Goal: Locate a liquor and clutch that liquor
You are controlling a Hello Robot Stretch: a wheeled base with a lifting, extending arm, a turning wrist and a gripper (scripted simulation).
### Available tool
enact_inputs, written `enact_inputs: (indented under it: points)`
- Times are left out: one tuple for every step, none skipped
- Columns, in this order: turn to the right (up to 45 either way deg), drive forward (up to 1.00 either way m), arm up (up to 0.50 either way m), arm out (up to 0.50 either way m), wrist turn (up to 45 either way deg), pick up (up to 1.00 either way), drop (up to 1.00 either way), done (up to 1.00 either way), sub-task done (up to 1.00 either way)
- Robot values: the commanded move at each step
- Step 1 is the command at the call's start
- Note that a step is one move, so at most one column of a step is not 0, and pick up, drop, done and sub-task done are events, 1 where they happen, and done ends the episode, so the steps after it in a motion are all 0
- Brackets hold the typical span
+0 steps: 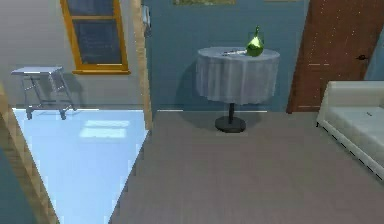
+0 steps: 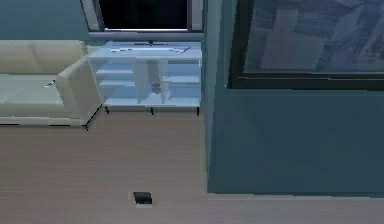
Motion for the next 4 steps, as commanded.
enact_inputs:
  points:
    - [-3.0, 0.0, 0.0, 0.0, 0.0, 0.0, 0.0, 0.0, 0.0]
    - [0.0, 0.8, 0.0, 0.0, 0.0, 0.0, 0.0, 0.0, 0.0]
    - [-45.0, 0.0, 0.0, 0.0, 0.0, 0.0, 0.0, 0.0, 0.0]
    - [-15.0, 0.0, 0.0, 0.0, 0.0, 0.0, 0.0, 0.0, 0.0]
